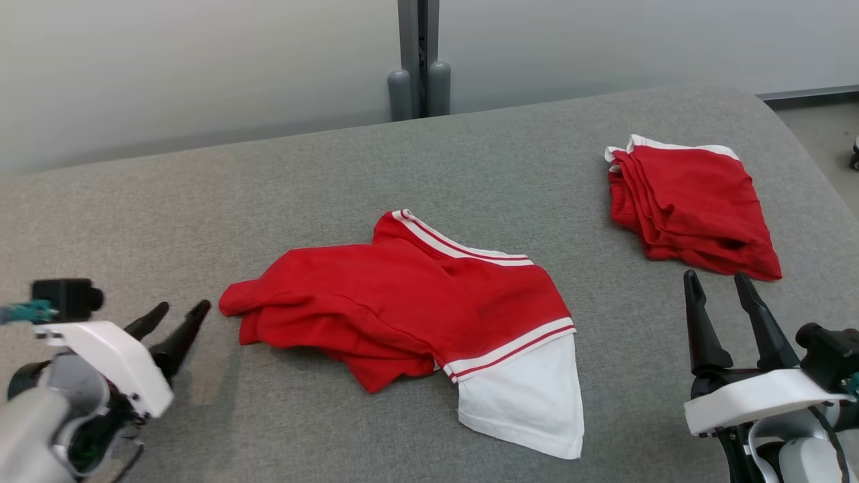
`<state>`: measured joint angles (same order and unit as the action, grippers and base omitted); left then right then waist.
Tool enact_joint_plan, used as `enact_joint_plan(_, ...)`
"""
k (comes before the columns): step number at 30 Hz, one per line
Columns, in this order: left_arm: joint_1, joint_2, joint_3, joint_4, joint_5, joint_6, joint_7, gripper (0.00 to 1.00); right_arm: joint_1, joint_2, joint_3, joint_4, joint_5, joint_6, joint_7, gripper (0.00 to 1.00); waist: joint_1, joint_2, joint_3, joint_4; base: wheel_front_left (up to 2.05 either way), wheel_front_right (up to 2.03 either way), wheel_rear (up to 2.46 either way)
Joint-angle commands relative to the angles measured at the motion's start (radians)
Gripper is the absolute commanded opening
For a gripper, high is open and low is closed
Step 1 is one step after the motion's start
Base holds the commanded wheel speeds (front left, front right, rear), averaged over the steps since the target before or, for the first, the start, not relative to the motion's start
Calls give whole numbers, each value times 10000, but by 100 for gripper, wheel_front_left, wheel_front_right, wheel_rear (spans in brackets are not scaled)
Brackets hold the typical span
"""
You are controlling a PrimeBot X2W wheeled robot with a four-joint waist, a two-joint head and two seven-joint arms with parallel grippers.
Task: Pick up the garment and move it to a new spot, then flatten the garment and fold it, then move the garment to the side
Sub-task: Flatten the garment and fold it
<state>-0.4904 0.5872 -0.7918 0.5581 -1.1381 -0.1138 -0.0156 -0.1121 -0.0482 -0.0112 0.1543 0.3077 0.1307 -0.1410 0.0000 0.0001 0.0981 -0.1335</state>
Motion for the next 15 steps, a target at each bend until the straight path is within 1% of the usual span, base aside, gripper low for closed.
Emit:
enact_joint_plan(1, -53, 308, 271, -201, -881, -114, 746, 100, -5, -45, 13, -80, 2, 1, 66, 100, 0, -1, 128, -141, 0, 0, 0)
enact_joint_plan(3, -187, 576, 481, -412, -1712, -167, 1680, 100, -109, -60, 18, -125, -2, 1, 78, 100, 0, -1, 205, -258, 0, 0, 0)
enact_joint_plan(5, -351, 952, 524, -508, -2393, -168, 2741, 100, -222, -54, 75, -171, 26, 1, 73, 100, 0, -1, 287, -355, 0, 0, 0)
enact_joint_plan(7, -511, 1179, 533, -613, -3009, -173, 3798, 100, -295, -43, 125, -181, 51, 1, 62, 100, 0, -1, 376, -443, 0, 0, 0)
enact_joint_plan(8, -698, 1372, 534, -544, -3502, -171, 4742, 100, -385, -57, 176, -143, 83, 1, 4, 100, 0, -1, 484, -540, 0, 0, 0)
enact_joint_plan(9, -698, 1372, 534, -544, -3502, -171, 4742, 100, -385, -57, 176, -143, 83, 1, 4, 100, 0, -1, 484, -540, 0, 0, 0)
enact_joint_plan(11, -977, 1533, 559, -383, -3757, -172, 5342, 100, -477, -51, 251, -110, 113, 1, -50, 100, 0, -1, 597, -647, 0, 0, 0)
enact_joint_plan(13, -1172, 1554, 508, -171, -3925, -173, 5882, 100, -540, -54, 278, -66, 161, 1, -116, 100, 0, -1, 717, -744, 0, 0, 0)
enact_joint_plan(15, -1472, 1594, 519, 70, -3940, -174, 6171, 100, -634, -51, 342, -17, 195, 1, -200, 100, 0, -1, 852, -843, 0, 0, 0)
